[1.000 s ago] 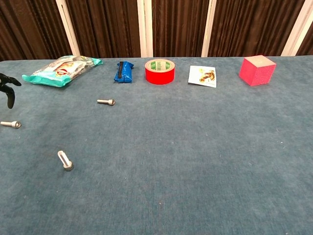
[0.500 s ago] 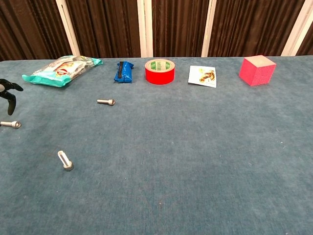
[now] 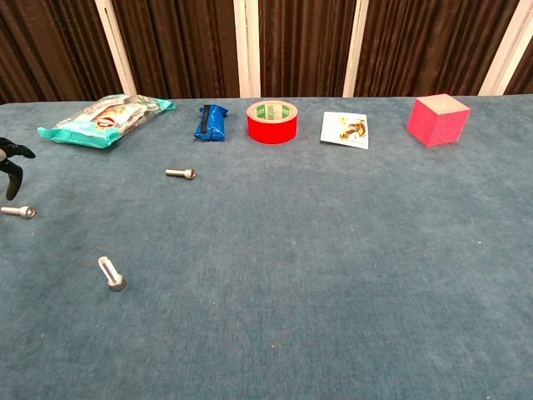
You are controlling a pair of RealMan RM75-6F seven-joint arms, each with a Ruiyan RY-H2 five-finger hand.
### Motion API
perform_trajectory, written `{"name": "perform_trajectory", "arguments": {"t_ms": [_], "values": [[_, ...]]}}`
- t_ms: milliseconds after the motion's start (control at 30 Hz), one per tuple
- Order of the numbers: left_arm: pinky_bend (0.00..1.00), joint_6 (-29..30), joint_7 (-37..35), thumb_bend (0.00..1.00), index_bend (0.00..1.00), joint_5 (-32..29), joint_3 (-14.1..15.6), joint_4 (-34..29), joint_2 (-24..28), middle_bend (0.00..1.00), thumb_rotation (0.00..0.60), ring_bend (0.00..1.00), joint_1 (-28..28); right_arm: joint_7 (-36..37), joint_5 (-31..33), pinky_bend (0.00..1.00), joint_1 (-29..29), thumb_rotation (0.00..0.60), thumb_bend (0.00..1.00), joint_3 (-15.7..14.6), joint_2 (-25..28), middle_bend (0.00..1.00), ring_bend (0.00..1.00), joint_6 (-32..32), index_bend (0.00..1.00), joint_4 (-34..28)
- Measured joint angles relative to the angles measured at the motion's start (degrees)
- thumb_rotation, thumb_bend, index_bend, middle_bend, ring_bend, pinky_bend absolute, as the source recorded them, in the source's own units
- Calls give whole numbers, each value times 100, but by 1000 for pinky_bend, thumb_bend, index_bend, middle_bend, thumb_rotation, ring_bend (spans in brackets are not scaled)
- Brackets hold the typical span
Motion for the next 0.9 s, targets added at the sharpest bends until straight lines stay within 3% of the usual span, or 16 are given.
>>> {"name": "perform_trajectory", "arguments": {"t_ms": [900], "values": [[0, 8, 70, 449, 504, 74, -16, 192, -182, 44, 600, 0, 17, 72, 46, 0, -15, 600, 121, 35, -10, 95, 51, 4, 216, -18]]}}
